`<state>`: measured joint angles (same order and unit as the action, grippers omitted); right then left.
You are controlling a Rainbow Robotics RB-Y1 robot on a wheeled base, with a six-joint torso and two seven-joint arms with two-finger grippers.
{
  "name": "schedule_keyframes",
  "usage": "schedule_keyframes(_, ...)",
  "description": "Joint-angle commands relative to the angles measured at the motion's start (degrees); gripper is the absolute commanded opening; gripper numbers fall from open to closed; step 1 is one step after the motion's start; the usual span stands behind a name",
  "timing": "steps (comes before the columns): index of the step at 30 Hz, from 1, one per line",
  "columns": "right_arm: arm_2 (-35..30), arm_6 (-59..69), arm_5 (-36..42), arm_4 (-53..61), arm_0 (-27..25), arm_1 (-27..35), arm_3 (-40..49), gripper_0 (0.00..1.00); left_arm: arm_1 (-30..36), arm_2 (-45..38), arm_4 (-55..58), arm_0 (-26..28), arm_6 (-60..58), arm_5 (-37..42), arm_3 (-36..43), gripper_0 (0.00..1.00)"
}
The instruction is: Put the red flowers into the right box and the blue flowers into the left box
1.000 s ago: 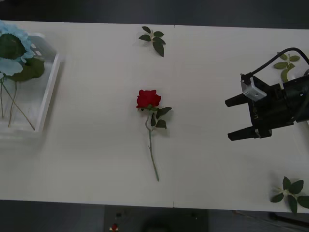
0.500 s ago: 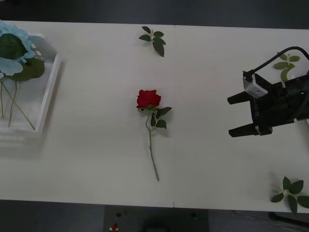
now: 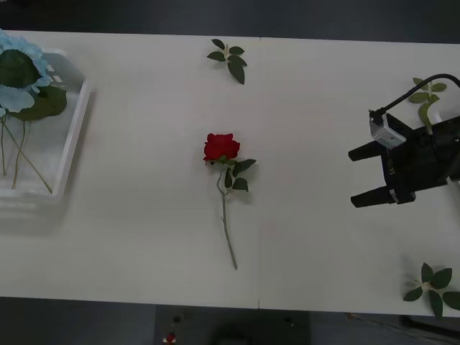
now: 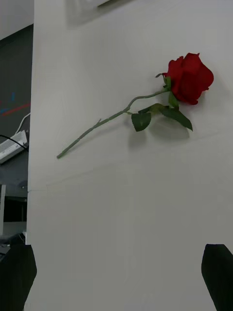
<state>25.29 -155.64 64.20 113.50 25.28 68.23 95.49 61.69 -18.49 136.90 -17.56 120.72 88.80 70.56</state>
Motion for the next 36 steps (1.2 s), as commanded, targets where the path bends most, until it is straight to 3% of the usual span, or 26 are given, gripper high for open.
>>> schedule_keyframes(1, -1.3, 0.6, 0.7, -0.8, 1.4, 2.3, -0.4, 1.00, 1.2, 3.5, -4.7, 0.1, 1.3, -5.3, 6.4, 1.00)
schedule_keyframes(3, -1.4, 0.6, 0.8, -0.8, 1.4, 2.3, -0.7, 1.00, 1.2, 4.2, -7.3, 0.1, -1.6, -7.1, 8.5, 1.00)
schedule_keyframes(8, -1.4, 0.6, 0.9, -0.8, 1.4, 2.5, -0.7, 1.00, 0.9, 6.6, -11.3, 0.1, -24.3, -8.4, 14.3, 1.00)
schedule_keyframes(14, -1.4, 0.6, 0.9, -0.8, 1.4, 2.5, -0.7, 1.00, -0.2, 9.3, -17.1, 0.1, -43.3, -7.9, 18.0, 1.00)
schedule_keyframes(25, -1.4, 0.6, 0.9, -0.8, 1.4, 2.5, -0.7, 1.00, -4.4, 15.0, -35.6, -4.6, -44.9, -9.6, 22.4, 1.00)
schedule_keyframes(36, -1.4, 0.6, 0.9, -0.8, 1.4, 2.5, -0.7, 1.00, -8.4, 35.3, -50.4, -13.8, -53.1, -27.6, 23.3, 1.00)
